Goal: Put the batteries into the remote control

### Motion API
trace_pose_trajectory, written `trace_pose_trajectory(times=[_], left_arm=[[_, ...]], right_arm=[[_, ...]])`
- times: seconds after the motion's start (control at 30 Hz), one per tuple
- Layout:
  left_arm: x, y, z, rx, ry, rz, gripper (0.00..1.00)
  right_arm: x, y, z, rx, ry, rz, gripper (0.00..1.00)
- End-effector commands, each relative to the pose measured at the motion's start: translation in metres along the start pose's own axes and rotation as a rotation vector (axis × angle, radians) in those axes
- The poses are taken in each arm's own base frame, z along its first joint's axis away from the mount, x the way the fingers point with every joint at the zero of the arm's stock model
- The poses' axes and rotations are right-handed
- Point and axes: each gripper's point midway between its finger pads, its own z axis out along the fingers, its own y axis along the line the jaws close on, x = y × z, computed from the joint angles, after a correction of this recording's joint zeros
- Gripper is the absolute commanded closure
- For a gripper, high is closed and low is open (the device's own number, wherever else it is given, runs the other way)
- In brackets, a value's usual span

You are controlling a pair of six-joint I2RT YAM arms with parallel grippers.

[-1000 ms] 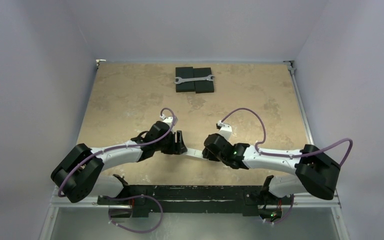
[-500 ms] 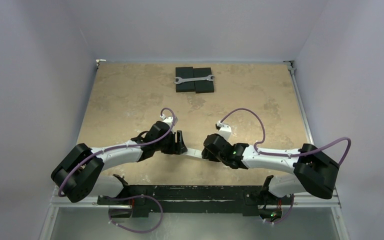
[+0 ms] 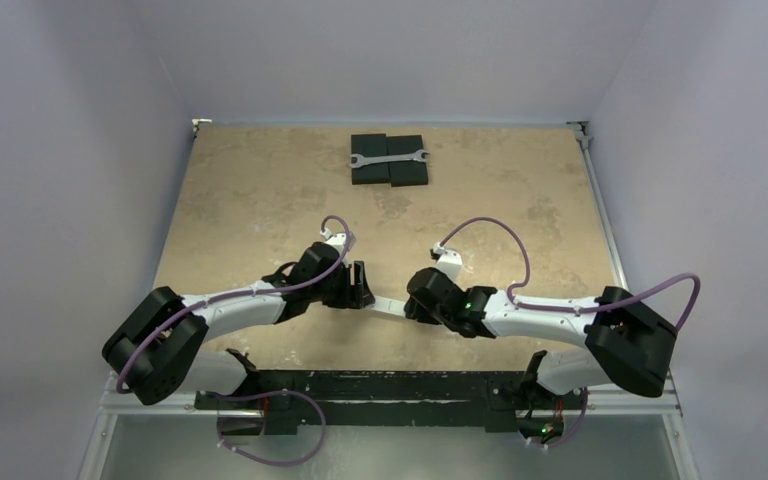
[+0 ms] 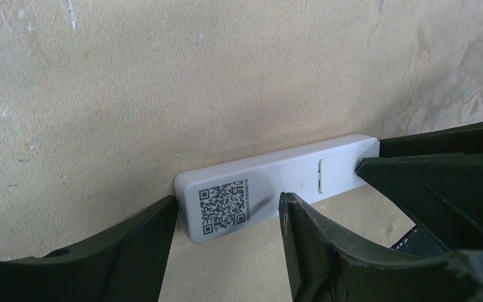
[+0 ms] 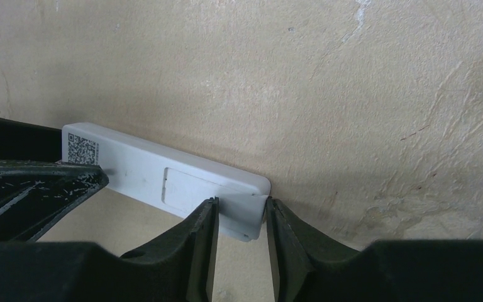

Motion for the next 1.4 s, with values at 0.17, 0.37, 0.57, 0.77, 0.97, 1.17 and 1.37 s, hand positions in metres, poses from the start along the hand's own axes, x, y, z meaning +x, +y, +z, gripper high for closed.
trace_pose_trajectory(times=[0.17, 0.37, 0.57, 0.77, 0.97, 1.17, 1.37], left_arm=[[0.004, -0.001, 0.005, 0.013, 0.019, 0.017, 0.40], [0.006, -0.004, 0.006, 0.028, 0.035, 0.018, 0.42], [0.010, -0.005, 0.007, 0.040, 0.050, 0.016, 0.43], [0.016, -0.008, 0.009, 0.053, 0.070, 0.019, 0.44], [0.019, -0.010, 0.011, 0.059, 0.082, 0.025, 0.44], [0.018, -0.009, 0.011, 0.050, 0.075, 0.025, 0.44], [0.014, -0.005, 0.011, 0.024, 0.063, 0.026, 0.42]], right_arm=[[0.003, -0.004, 0.002, -0.001, 0.004, 0.002, 0.66], [0.005, 0.000, 0.003, -0.012, 0.011, -0.003, 0.70], [0.011, 0.006, 0.009, -0.020, 0.031, -0.026, 0.71], [0.018, 0.017, 0.013, -0.021, 0.048, -0.056, 0.72], [0.018, 0.023, 0.013, -0.013, 0.044, -0.074, 0.71], [0.015, 0.017, 0.010, 0.018, 0.033, -0.084, 0.65], [0.012, 0.013, 0.008, 0.037, 0.021, -0.085, 0.59]])
